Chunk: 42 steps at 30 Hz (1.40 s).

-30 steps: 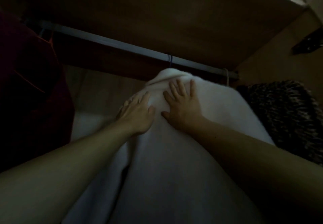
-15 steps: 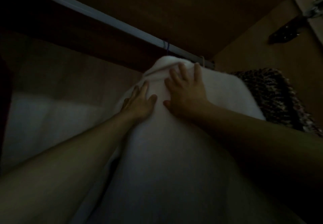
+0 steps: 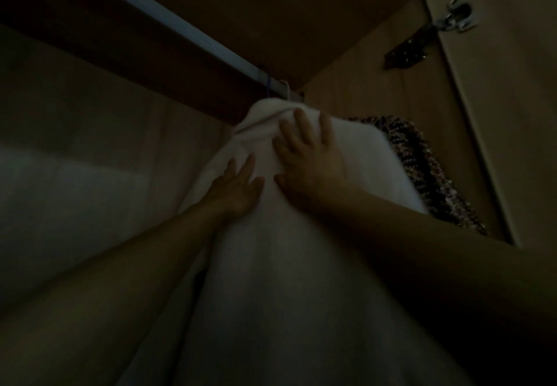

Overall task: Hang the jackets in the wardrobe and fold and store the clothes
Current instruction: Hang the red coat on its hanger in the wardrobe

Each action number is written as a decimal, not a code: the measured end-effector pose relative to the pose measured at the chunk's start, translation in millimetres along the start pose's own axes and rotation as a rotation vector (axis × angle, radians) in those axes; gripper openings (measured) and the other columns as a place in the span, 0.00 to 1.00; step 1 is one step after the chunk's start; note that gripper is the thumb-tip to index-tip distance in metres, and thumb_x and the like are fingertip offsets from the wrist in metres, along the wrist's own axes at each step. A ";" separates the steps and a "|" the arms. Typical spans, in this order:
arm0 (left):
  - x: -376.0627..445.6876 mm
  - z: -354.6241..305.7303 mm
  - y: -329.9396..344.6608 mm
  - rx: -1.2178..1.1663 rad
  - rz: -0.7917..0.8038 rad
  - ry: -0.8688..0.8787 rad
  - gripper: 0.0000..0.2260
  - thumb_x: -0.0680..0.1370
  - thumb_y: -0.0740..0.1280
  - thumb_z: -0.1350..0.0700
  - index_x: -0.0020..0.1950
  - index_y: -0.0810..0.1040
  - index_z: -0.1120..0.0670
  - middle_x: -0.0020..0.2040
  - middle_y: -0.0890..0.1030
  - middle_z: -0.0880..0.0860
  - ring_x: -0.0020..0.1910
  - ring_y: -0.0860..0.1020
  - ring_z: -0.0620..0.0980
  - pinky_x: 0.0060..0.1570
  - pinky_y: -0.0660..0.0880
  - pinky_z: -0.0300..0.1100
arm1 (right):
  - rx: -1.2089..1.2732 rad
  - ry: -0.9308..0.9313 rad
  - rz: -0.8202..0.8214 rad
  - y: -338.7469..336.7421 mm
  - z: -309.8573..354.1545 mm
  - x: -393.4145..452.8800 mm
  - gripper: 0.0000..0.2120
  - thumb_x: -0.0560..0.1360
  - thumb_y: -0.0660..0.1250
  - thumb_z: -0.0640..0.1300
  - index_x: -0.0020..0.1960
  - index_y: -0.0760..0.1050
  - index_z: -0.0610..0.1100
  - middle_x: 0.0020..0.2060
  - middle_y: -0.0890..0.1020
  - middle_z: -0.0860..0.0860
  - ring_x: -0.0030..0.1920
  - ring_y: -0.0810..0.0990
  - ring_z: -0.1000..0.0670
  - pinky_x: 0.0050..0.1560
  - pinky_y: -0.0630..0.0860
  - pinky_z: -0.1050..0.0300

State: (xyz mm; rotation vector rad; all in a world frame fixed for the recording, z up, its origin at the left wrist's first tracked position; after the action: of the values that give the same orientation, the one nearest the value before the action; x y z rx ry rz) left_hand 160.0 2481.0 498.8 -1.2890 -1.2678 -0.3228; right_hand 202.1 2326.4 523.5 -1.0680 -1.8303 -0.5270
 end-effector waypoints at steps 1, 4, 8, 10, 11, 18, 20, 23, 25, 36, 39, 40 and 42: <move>-2.2 1.0 -0.6 -0.005 -0.002 -0.005 0.29 0.82 0.49 0.36 0.80 0.40 0.38 0.82 0.41 0.55 0.79 0.51 0.63 0.77 0.51 0.52 | 0.006 0.001 -0.013 -0.9 1.0 -1.6 0.36 0.78 0.48 0.67 0.80 0.46 0.52 0.80 0.42 0.47 0.78 0.34 0.41 0.73 0.34 0.31; -10.7 8.2 -10.8 0.003 -0.004 -0.012 0.29 0.82 0.49 0.35 0.80 0.40 0.38 0.82 0.42 0.55 0.80 0.50 0.62 0.76 0.50 0.52 | 0.058 0.003 -0.024 -6.8 6.2 -2.7 0.35 0.78 0.48 0.67 0.80 0.46 0.52 0.80 0.43 0.46 0.78 0.34 0.41 0.73 0.36 0.31; -35.2 22.7 -31.2 0.062 0.050 -0.040 0.31 0.82 0.49 0.35 0.81 0.40 0.42 0.82 0.42 0.56 0.80 0.48 0.61 0.77 0.48 0.51 | 0.131 0.024 0.003 -18.1 12.7 -8.1 0.36 0.78 0.49 0.66 0.80 0.45 0.51 0.80 0.42 0.46 0.78 0.35 0.41 0.74 0.37 0.32; -50.4 27.4 -44.1 0.110 0.062 -0.025 0.33 0.81 0.48 0.33 0.81 0.41 0.44 0.82 0.44 0.56 0.80 0.48 0.60 0.78 0.49 0.53 | 0.199 0.040 0.022 -29.4 15.4 -17.1 0.36 0.79 0.50 0.65 0.80 0.46 0.50 0.80 0.43 0.45 0.78 0.36 0.41 0.74 0.37 0.33; -59.5 27.6 -51.6 0.130 0.054 -0.009 0.34 0.81 0.48 0.33 0.81 0.41 0.45 0.82 0.45 0.55 0.80 0.48 0.59 0.78 0.49 0.53 | 0.228 0.050 0.038 -36.5 16.3 -24.5 0.36 0.79 0.51 0.64 0.80 0.46 0.49 0.80 0.44 0.45 0.79 0.37 0.41 0.75 0.37 0.34; -142.6 -7.4 -109.9 0.052 -0.086 0.099 0.32 0.82 0.52 0.37 0.81 0.53 0.52 0.81 0.57 0.57 0.78 0.57 0.60 0.76 0.56 0.51 | 0.282 0.106 0.120 -94.3 3.4 -80.2 0.32 0.80 0.50 0.63 0.79 0.53 0.48 0.80 0.51 0.45 0.79 0.46 0.41 0.76 0.42 0.36; -175.3 -26.6 -108.0 -0.001 -0.065 0.138 0.31 0.82 0.53 0.37 0.80 0.55 0.52 0.80 0.59 0.56 0.77 0.60 0.60 0.74 0.59 0.52 | 0.274 0.127 0.129 -110.2 -5.3 -103.4 0.32 0.80 0.50 0.64 0.78 0.55 0.48 0.79 0.53 0.45 0.79 0.48 0.41 0.76 0.45 0.36; -217.5 -50.3 -92.3 -0.095 0.013 0.121 0.30 0.82 0.54 0.38 0.79 0.57 0.52 0.78 0.62 0.56 0.75 0.63 0.61 0.72 0.64 0.54 | 0.292 0.121 0.182 -125.0 -11.1 -144.0 0.30 0.80 0.52 0.62 0.76 0.59 0.47 0.78 0.56 0.44 0.78 0.52 0.40 0.76 0.50 0.38; -241.5 -68.2 -82.9 -0.140 0.050 0.113 0.29 0.82 0.54 0.38 0.79 0.58 0.52 0.78 0.62 0.55 0.74 0.63 0.60 0.71 0.64 0.55 | 0.296 0.138 0.214 -133.4 -21.2 -171.7 0.29 0.80 0.52 0.62 0.75 0.61 0.47 0.77 0.59 0.44 0.77 0.56 0.40 0.75 0.54 0.39; -343.4 -231.5 -93.3 -0.359 0.059 0.410 0.29 0.81 0.54 0.37 0.77 0.63 0.51 0.75 0.68 0.53 0.71 0.67 0.57 0.68 0.67 0.55 | 0.168 0.183 0.342 -221.5 -142.1 -343.9 0.27 0.80 0.56 0.61 0.72 0.66 0.45 0.71 0.70 0.45 0.71 0.67 0.40 0.67 0.66 0.42; -374.5 -292.8 -89.2 -0.409 0.104 0.465 0.28 0.81 0.54 0.38 0.78 0.62 0.51 0.76 0.66 0.52 0.73 0.65 0.55 0.71 0.65 0.52 | 0.108 0.200 0.423 -241.3 -182.5 -394.0 0.27 0.79 0.56 0.61 0.72 0.67 0.45 0.72 0.69 0.44 0.72 0.66 0.40 0.68 0.65 0.42; -387.0 -315.2 -87.1 -0.418 0.123 0.486 0.28 0.82 0.55 0.39 0.78 0.61 0.52 0.77 0.66 0.52 0.74 0.64 0.55 0.72 0.63 0.51 | 0.103 0.214 0.450 -248.3 -196.2 -411.5 0.27 0.79 0.56 0.61 0.72 0.66 0.46 0.72 0.69 0.44 0.72 0.65 0.40 0.69 0.65 0.42; -412.7 -359.0 -82.9 -0.441 0.156 0.519 0.28 0.82 0.56 0.40 0.78 0.63 0.52 0.76 0.67 0.53 0.73 0.65 0.56 0.73 0.63 0.50 | 0.101 0.239 0.493 -265.2 -222.6 -446.4 0.28 0.79 0.57 0.61 0.73 0.66 0.46 0.73 0.67 0.44 0.73 0.63 0.41 0.70 0.63 0.42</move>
State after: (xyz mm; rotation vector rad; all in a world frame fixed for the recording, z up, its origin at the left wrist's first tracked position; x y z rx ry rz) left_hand 130.1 1972.3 283.4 -1.5333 -0.6684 -0.7998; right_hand 178.2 1825.4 263.6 -1.2731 -1.3096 -0.2499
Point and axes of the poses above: each hand's wrist, its own x-axis towards the middle knuckle, its own y-axis out of the palm, z = x × y, the point moved 10 cm from there along x, towards the middle knuckle
